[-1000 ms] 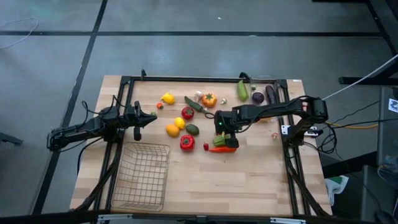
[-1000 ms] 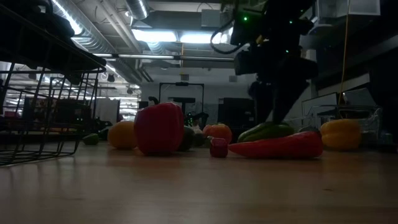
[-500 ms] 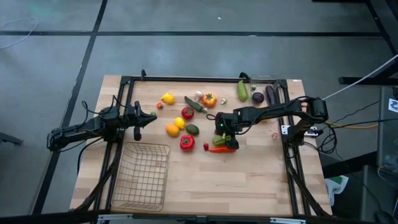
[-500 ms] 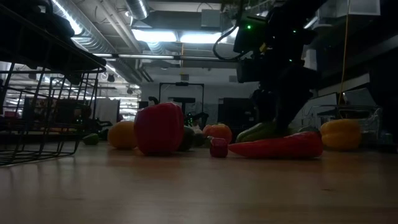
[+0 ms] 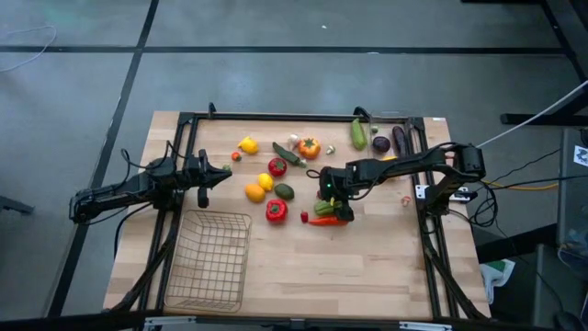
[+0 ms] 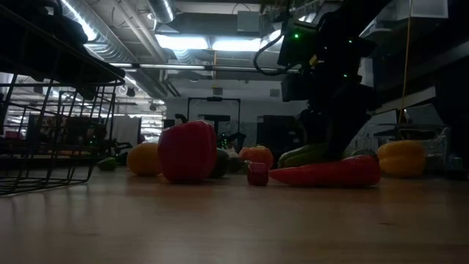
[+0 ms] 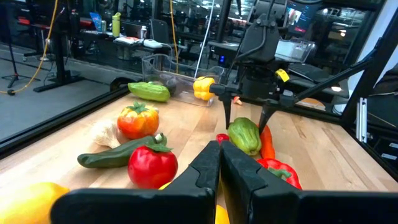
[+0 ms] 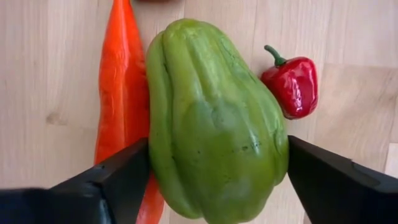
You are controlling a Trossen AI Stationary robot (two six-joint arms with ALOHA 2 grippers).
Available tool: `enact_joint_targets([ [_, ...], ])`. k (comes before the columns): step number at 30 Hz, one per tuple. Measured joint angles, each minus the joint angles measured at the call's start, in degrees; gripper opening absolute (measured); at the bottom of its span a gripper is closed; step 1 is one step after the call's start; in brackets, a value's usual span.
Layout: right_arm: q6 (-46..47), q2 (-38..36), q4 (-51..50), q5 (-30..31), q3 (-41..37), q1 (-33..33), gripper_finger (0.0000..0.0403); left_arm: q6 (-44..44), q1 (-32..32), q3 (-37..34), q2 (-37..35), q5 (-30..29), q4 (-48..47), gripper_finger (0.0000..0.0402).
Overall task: Sort produce into baskets
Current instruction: Put the green chayote into the transparent bin
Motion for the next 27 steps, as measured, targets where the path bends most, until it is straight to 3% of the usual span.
enact_joint_targets([
  [5,0.0,0.0,0.1,0.0,0.1,0.0,0.0300,0.0,0.0,0.0,0.0,0.0,0.0,0.0011],
  [10,-0.1,-1.0,-4.8,0.6,3.7,0.0,0.0305,0.0,0.0,0.0,0.0,0.0,0.0,0.0011],
  [20,-1.7,-7.2,-21.7,12.3,12.7,-0.6,0.0301,0.0,0.0,0.0,0.0,0.0,0.0,0.0011],
  [27,-1.6,-13.4,-27.2,15.2,14.2,-6.0,0.0304,0.0,0.0,0.0,0.0,0.0,0.0,0.0011],
])
